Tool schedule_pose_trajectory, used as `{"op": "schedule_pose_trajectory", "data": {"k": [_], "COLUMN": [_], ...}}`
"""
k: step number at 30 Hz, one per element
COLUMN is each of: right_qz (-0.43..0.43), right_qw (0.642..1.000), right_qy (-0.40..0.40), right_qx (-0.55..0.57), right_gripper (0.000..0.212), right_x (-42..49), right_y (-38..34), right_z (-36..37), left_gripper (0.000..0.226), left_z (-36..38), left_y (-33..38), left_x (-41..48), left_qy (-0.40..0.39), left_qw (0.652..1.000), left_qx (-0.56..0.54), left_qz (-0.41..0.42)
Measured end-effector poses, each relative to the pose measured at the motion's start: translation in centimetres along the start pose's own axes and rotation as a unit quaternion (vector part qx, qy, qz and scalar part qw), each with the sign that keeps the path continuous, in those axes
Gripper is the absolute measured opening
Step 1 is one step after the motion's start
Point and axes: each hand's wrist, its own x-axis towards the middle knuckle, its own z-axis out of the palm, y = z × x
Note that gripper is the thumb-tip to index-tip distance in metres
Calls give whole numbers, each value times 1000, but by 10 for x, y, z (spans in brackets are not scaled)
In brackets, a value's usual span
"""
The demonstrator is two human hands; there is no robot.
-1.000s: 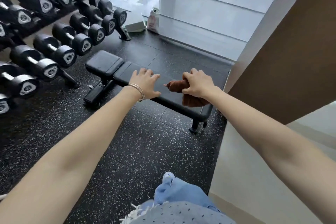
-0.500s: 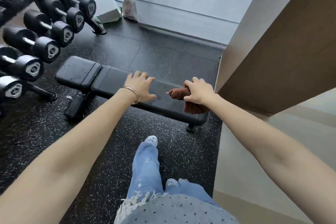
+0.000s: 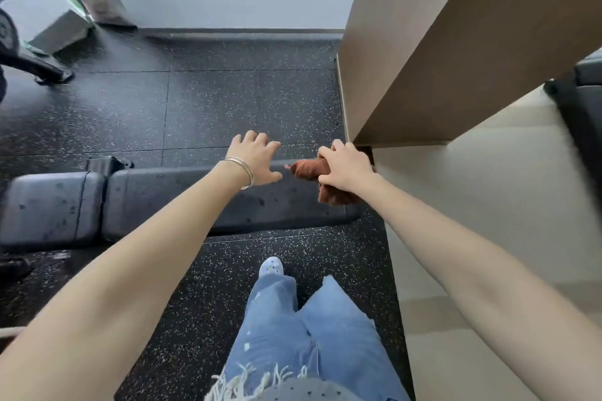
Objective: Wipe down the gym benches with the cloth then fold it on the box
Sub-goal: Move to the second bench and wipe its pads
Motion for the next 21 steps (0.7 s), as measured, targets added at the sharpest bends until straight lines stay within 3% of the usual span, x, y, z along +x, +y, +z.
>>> {"op": "schedule_pose_trajectory", "data": {"k": [8,13,21], "right_qz": [54,51,62], "right_qw": [996,995,998], "right_qy": [-67,-83,-7], "right_qx": [-3,-7,0], "right_gripper": [44,43,51], "right_x": [54,95,206], "right_y": [49,76,108], "right_z": [93,172,261], "left_gripper": [75,78,88], "left_z": [89,161,270], "left_y": [5,9,14], "left_x": [91,158,247], "left_qy": [-113,-111,-108], "left_qw": [993,992,991], "left_qx": [-16,-43,-82], "left_qz": [40,36,-14]}}
